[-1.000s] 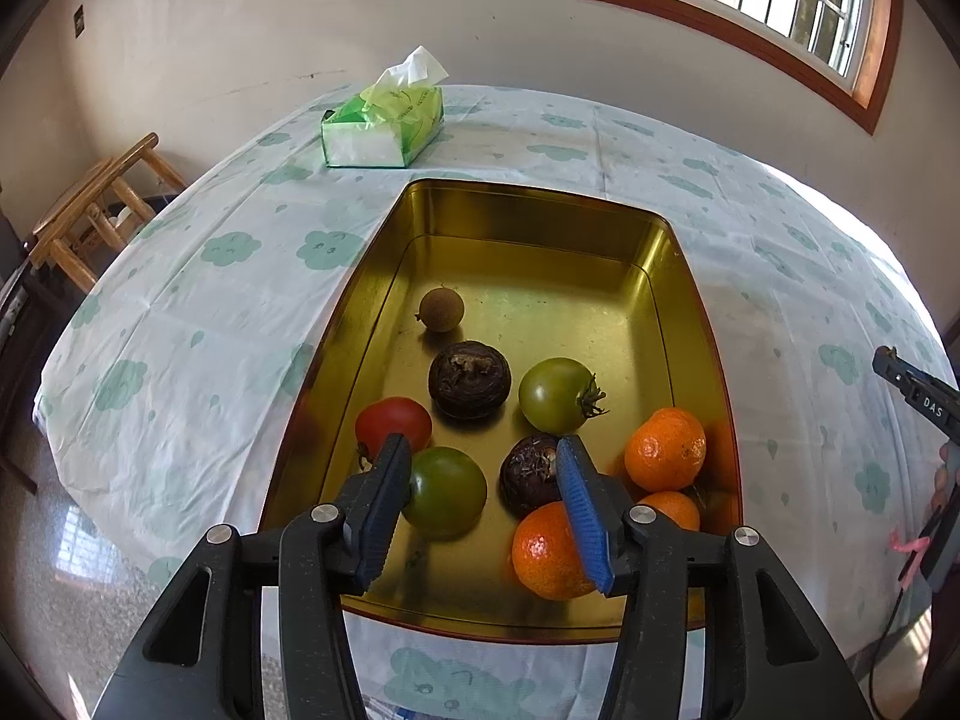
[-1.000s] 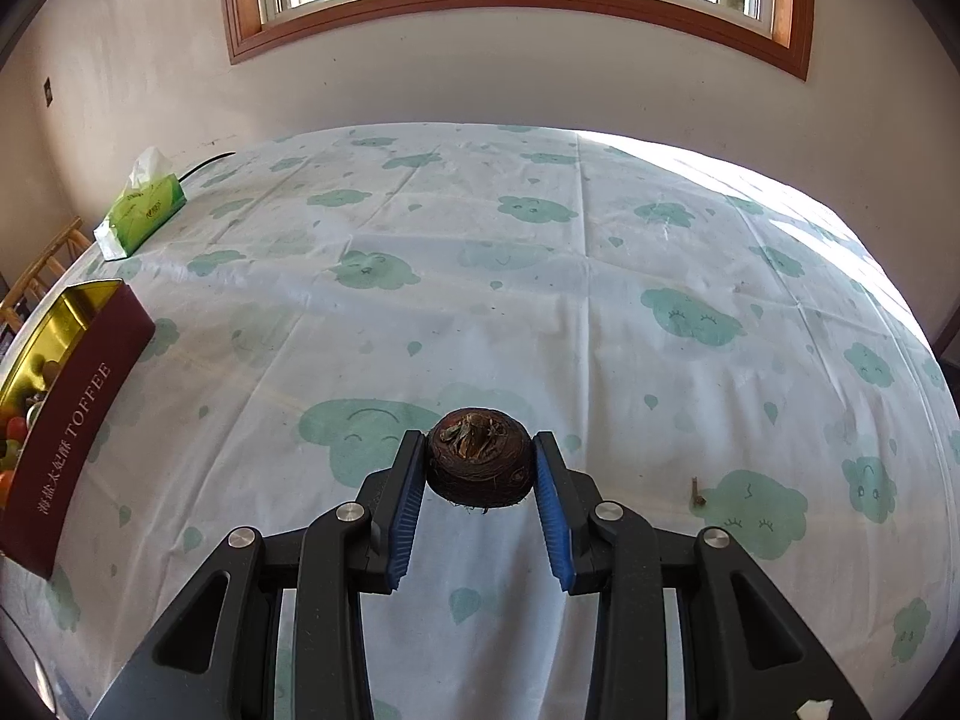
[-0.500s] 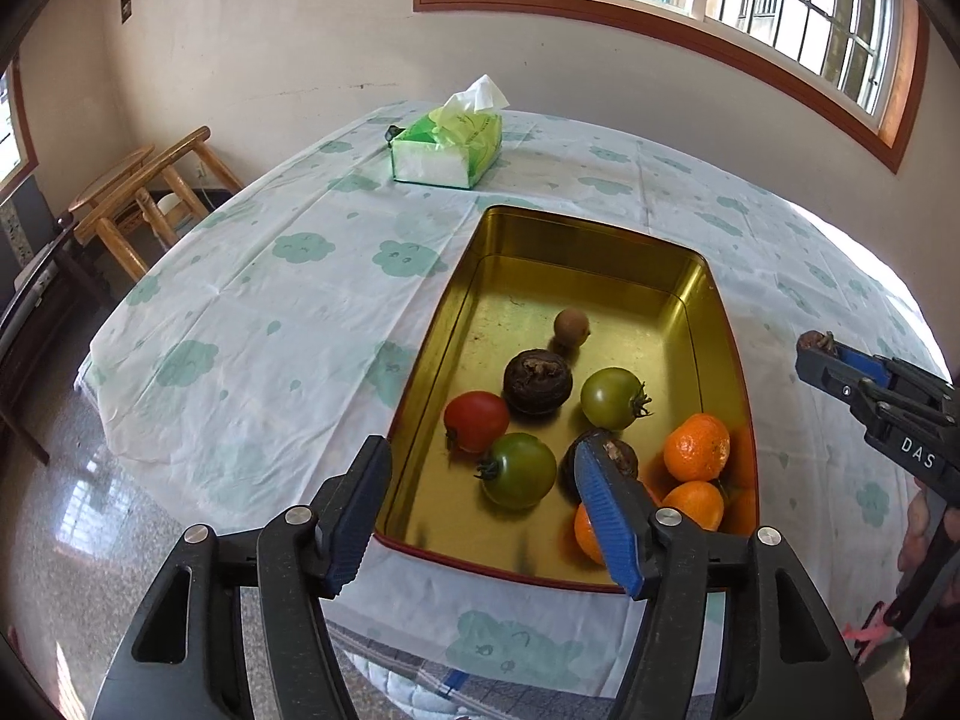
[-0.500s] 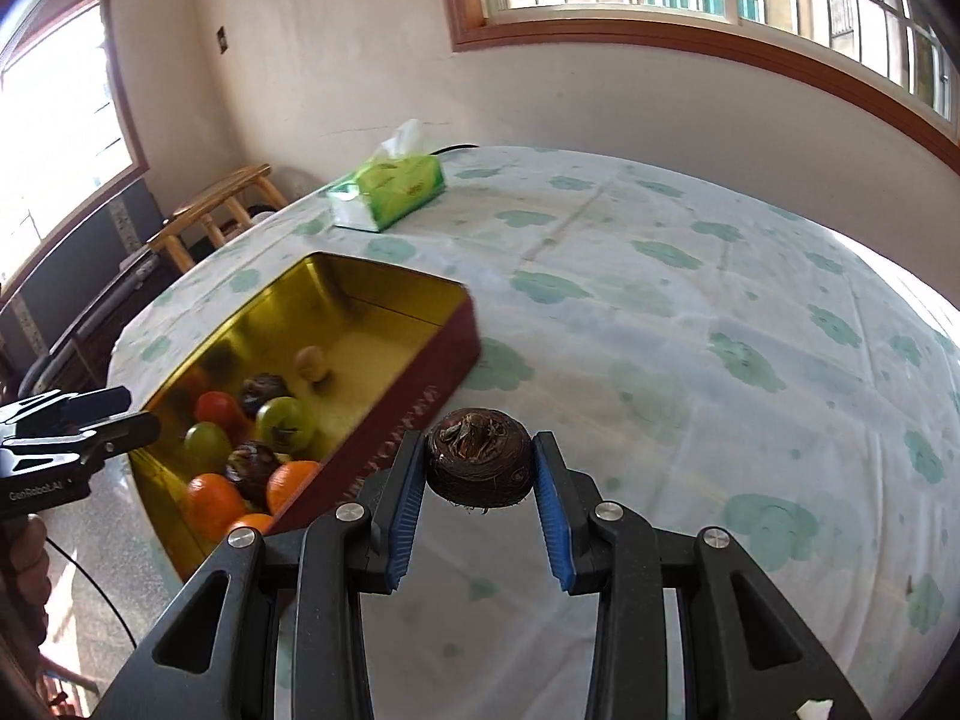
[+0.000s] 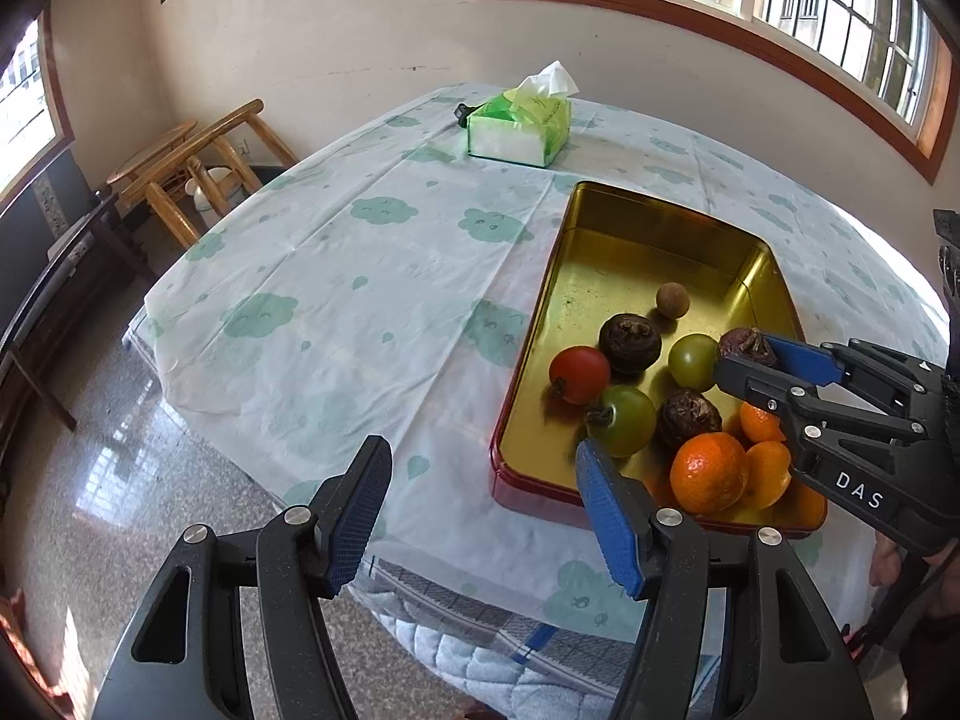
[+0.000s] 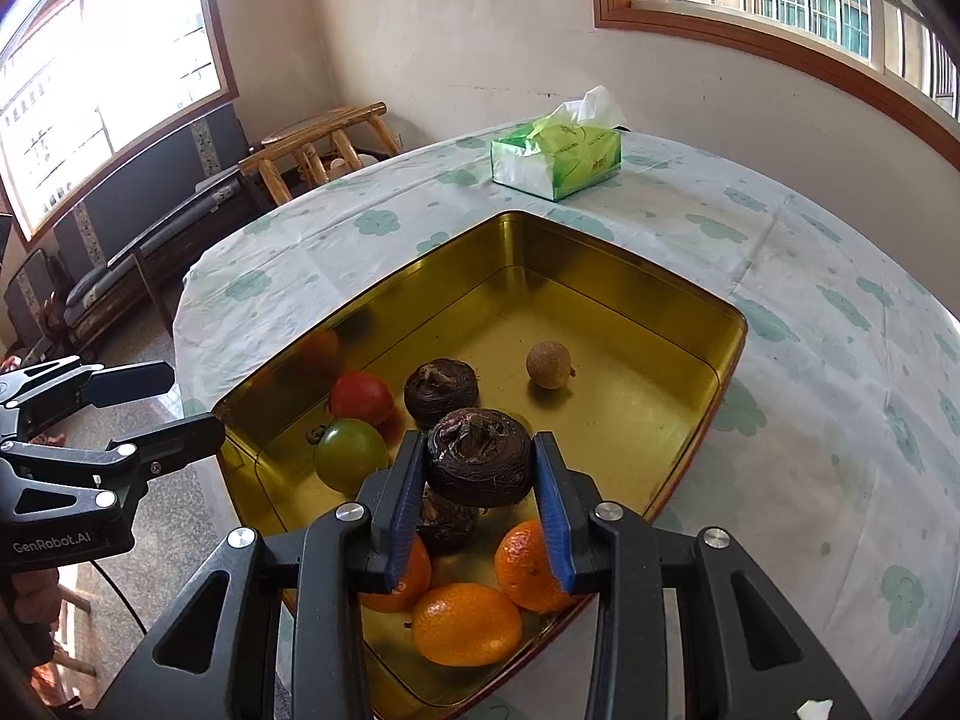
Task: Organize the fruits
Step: 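Carry the mangosteen into the tin tray and open the right tool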
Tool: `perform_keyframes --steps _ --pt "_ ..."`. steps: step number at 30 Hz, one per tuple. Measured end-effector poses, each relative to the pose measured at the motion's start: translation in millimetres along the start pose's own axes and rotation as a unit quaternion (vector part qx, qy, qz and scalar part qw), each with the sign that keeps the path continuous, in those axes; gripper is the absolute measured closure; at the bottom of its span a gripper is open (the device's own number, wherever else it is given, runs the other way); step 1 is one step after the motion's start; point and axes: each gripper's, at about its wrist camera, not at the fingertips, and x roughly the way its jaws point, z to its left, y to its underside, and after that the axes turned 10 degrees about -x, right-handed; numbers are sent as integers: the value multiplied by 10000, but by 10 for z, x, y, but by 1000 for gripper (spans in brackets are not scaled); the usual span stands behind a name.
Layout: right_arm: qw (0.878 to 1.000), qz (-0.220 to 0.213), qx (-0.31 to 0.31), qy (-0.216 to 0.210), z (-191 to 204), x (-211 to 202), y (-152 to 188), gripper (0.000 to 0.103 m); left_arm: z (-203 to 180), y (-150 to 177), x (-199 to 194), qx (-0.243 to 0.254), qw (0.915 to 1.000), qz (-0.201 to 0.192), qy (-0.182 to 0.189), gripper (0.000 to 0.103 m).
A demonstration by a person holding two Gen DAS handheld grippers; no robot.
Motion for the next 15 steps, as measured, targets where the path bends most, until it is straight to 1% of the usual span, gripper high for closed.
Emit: perform_keyframes --steps 5,10,15 --pt "9999 124 1 116 22 80 27 70 37 28 -9 53 9999 24 -157 38" --pt "9996 202 83 149 13 118 60 69 33 45 -16 30 9998 82 -206 38" --pt "9996 191 90 212 39 93 66 68 1 63 -38 106 9994 56 -312 38"
